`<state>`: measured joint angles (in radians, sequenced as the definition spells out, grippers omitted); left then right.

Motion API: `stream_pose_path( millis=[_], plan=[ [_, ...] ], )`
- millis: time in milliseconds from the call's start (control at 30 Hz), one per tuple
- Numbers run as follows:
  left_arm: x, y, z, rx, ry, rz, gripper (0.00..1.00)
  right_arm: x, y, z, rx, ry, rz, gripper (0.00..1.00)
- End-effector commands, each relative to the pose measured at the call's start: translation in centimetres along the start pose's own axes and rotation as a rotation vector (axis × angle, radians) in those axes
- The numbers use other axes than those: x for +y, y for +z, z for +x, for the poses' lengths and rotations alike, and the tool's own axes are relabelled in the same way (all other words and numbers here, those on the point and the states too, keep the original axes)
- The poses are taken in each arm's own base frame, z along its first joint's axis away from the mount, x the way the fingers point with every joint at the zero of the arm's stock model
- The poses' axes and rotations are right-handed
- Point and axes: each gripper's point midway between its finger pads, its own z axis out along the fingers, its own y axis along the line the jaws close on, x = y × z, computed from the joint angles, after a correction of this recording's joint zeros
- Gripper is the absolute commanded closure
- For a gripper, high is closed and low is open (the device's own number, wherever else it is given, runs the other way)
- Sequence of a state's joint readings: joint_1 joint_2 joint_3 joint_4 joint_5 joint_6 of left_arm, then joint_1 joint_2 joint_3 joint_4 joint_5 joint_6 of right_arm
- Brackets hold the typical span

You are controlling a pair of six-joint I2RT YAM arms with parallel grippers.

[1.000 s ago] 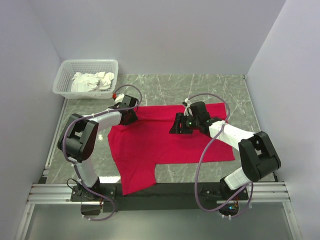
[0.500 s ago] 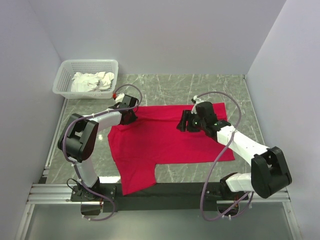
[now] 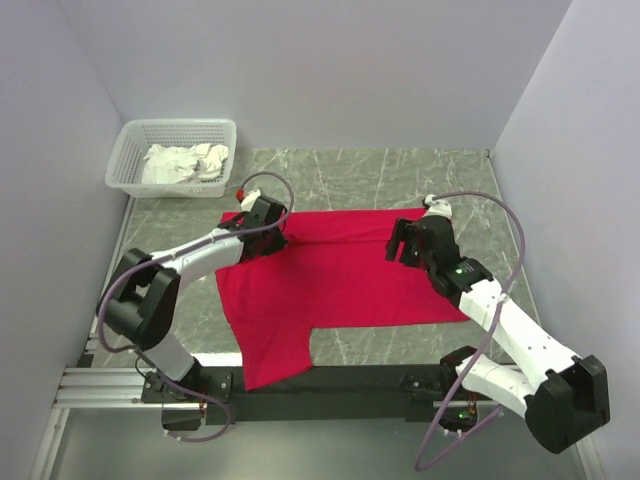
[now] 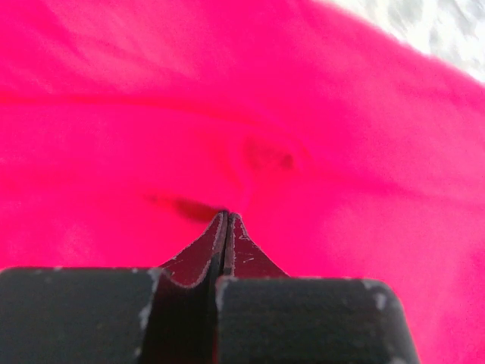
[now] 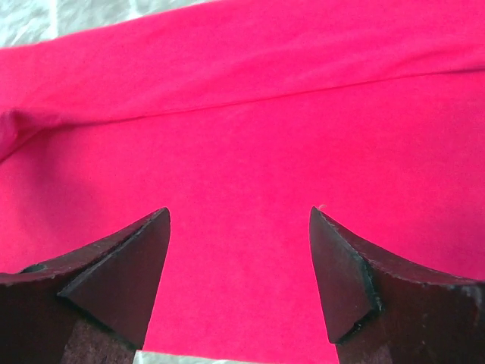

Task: Fold and stack the t-shirts
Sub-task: Fold the tshirt

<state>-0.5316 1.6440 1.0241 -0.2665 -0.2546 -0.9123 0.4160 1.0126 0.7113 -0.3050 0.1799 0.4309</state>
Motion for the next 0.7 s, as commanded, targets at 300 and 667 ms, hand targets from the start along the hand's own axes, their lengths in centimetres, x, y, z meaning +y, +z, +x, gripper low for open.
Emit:
stream_pose_path(
  millis=[300,667],
  plan=[
    [-3.0,-4.6,7.1,0.16,-0.092,0.157,0.98,-2.3,-1.2,0.5,-0.026,0.011,0.087,0.2],
    [-2.7,-5.4,8.1,0.167,-0.08,0.155,0.85,-1.5,-0.4,0.6,0.002,0.012,0.062,0.2]
  ],
)
